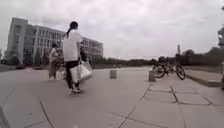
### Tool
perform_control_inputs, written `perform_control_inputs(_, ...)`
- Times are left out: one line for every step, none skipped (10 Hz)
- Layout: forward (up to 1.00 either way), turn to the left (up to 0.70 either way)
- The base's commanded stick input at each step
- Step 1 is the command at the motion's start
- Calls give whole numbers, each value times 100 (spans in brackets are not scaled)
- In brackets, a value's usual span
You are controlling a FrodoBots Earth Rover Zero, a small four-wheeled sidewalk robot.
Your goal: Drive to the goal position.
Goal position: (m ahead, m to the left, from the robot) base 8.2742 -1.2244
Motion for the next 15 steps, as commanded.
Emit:
perform_control_inputs(70,-14)
perform_control_inputs(70,-14)
perform_control_inputs(70,-14)
perform_control_inputs(70,-14)
perform_control_inputs(70,-14)
perform_control_inputs(70,-14)
perform_control_inputs(70,-3)
perform_control_inputs(70,0)
perform_control_inputs(70,0)
perform_control_inputs(70,-5)
perform_control_inputs(70,-13)
perform_control_inputs(70,-14)
perform_control_inputs(70,-14)
perform_control_inputs(70,-14)
perform_control_inputs(70,-14)
